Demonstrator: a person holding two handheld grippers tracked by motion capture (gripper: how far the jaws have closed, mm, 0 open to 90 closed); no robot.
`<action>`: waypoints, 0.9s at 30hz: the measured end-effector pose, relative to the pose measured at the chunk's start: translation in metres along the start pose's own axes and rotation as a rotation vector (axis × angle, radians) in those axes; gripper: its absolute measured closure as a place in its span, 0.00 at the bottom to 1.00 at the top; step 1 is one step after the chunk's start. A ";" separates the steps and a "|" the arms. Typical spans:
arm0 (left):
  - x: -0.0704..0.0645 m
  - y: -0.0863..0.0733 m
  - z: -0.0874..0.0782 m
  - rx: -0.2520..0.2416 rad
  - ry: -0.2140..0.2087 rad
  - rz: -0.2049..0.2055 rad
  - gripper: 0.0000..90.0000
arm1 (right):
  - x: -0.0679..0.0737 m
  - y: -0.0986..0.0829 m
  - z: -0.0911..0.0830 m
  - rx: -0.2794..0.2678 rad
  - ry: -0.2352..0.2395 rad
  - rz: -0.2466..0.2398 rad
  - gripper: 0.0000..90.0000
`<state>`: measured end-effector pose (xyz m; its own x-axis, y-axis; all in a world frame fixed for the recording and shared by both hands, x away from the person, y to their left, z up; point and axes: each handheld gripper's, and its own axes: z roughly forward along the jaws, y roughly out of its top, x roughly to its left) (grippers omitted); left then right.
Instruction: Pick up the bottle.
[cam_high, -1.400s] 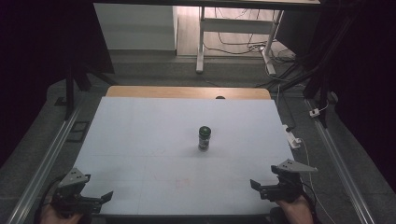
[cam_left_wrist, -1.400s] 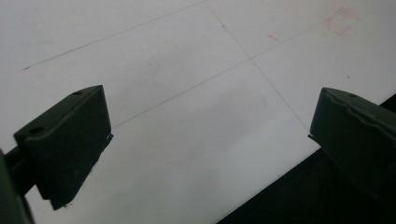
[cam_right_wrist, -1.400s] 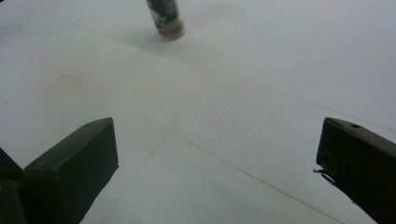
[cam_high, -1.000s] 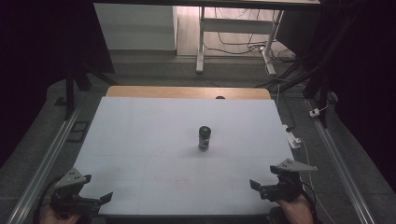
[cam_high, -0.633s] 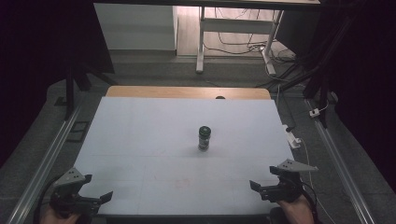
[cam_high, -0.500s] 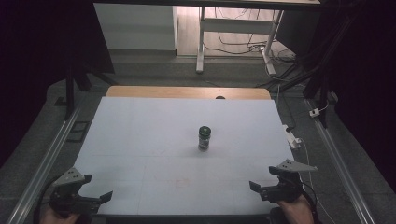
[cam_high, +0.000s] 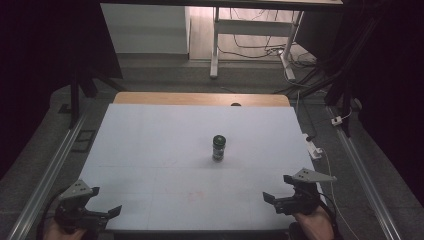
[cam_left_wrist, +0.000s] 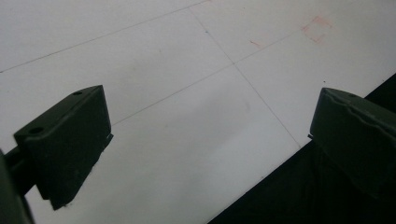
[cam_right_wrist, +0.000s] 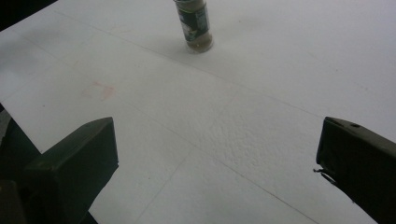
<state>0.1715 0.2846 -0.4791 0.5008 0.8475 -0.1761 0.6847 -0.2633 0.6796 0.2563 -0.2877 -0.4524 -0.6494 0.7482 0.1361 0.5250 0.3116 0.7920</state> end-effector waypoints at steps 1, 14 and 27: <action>0.000 0.000 0.000 0.000 0.001 0.000 0.00 | 0.001 0.001 0.000 0.000 0.003 -0.008 0.00; -0.001 0.000 0.000 0.005 0.004 0.005 0.00 | 0.012 0.014 0.015 -0.007 0.033 -0.081 0.00; -0.004 0.001 0.001 0.011 0.017 0.025 0.00 | 0.014 0.029 0.035 0.012 0.071 -0.065 0.00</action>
<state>0.1705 0.2805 -0.4789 0.5089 0.8482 -0.1467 0.6777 -0.2898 0.6759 0.2820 -0.2480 -0.4479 -0.7195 0.6828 0.1272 0.4872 0.3656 0.7931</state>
